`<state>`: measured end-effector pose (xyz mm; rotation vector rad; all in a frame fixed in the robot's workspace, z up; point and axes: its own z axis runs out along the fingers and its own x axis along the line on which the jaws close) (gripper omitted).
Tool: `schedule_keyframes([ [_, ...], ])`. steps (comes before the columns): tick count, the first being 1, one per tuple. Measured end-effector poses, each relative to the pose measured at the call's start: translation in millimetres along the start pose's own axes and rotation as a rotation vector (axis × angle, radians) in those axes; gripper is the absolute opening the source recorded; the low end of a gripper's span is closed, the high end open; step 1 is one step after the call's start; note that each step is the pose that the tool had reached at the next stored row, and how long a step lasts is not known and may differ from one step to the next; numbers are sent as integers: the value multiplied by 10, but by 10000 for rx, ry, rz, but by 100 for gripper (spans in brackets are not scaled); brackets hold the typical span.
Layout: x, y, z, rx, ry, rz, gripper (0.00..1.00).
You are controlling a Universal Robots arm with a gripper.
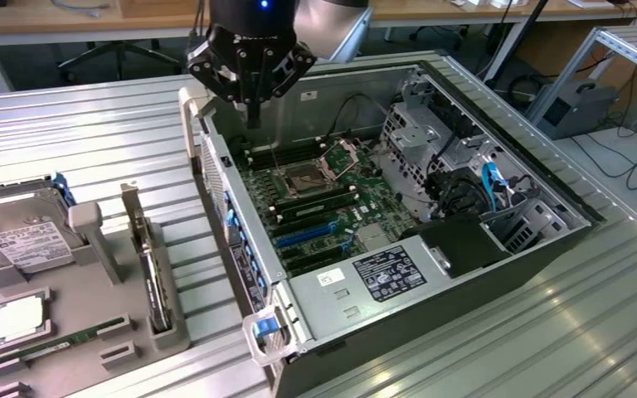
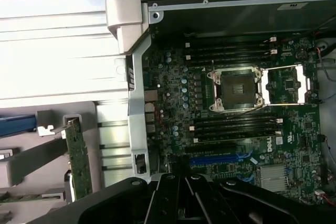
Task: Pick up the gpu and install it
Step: 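Reach for the gpu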
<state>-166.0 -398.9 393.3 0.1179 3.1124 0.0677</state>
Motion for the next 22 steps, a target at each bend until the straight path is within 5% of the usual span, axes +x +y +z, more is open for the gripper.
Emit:
schedule_keyframes([
  [14,123,-9,-4,1,0,0,11],
  [22,293,-22,-8,0,0,0,11],
])
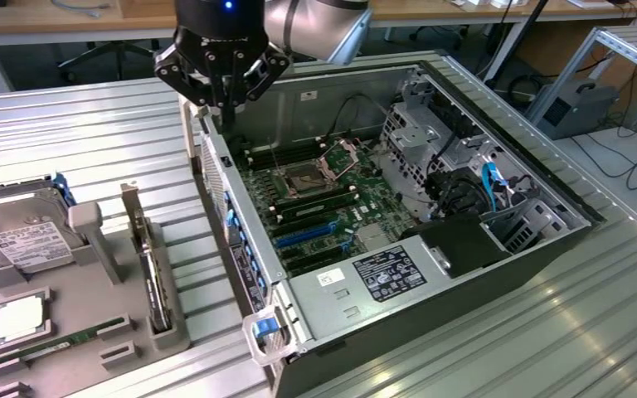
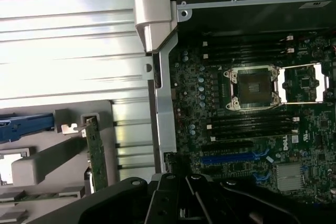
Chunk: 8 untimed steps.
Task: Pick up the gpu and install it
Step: 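Reach for the gpu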
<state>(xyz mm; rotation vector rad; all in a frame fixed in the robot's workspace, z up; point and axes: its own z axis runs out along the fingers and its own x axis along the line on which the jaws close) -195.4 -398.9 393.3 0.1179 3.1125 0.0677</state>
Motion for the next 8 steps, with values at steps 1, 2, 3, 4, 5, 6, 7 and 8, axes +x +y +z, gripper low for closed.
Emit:
schedule_keyframes([
  [1,17,-1,-1,0,0,-1,11],
  [2,36,-3,-1,1,0,0,11],
  [3,56,-4,-2,1,0,0,11],
  [4,84,-6,-3,1,1,1,11],
  [5,119,-9,-4,1,1,1,11],
  [6,141,-11,-4,1,0,0,11],
  [7,167,-13,-5,1,0,0,11],
  [8,196,-15,-6,1,1,0,11],
])
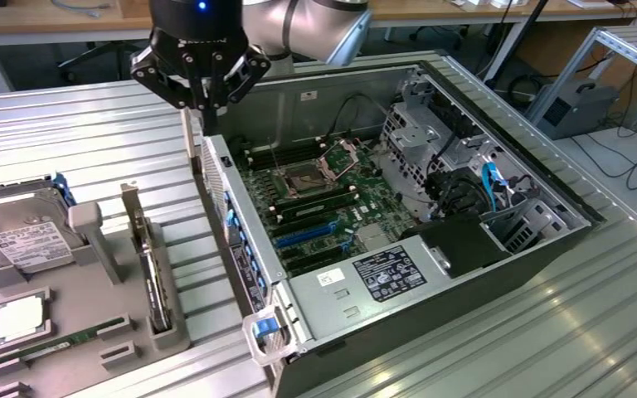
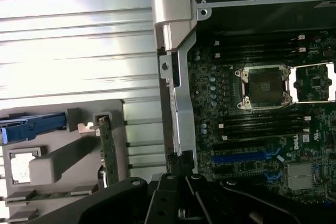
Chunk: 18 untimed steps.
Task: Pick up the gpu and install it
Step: 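Reach for the gpu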
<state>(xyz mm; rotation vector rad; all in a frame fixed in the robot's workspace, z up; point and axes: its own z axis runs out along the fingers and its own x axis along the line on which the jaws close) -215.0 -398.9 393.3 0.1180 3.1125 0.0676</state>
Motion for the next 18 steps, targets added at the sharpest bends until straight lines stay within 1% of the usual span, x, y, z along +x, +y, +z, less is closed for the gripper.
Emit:
schedule_keyframes([
  [10,203,-15,-6,0,0,0,11],
  [18,324,-24,-9,-1,-1,1,11],
])
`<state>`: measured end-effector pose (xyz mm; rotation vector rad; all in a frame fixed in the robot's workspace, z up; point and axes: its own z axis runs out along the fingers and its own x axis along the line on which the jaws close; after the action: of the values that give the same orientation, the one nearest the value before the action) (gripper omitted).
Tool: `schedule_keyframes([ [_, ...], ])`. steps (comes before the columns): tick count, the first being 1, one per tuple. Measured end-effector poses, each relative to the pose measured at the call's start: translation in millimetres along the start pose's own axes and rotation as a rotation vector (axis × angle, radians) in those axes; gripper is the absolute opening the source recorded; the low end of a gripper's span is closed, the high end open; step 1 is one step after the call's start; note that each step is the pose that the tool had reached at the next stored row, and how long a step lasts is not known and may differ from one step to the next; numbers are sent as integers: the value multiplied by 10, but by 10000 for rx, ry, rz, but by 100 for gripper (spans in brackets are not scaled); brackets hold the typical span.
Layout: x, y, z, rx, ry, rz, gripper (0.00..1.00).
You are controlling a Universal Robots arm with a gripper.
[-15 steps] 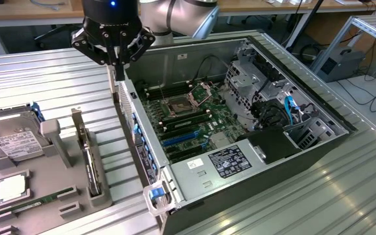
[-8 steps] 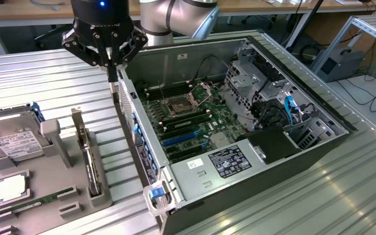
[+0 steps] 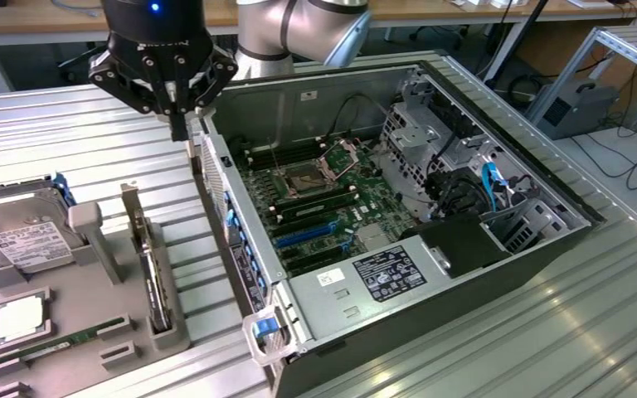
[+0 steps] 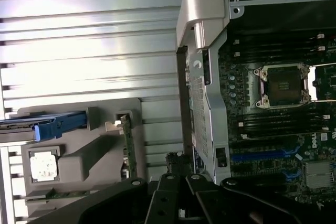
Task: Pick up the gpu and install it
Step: 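Reach for the gpu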
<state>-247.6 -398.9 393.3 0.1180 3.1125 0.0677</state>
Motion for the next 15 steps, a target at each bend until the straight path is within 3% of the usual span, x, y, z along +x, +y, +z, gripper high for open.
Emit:
schedule_keyframes([
  [15,272,-21,-6,0,-1,-1,11],
])
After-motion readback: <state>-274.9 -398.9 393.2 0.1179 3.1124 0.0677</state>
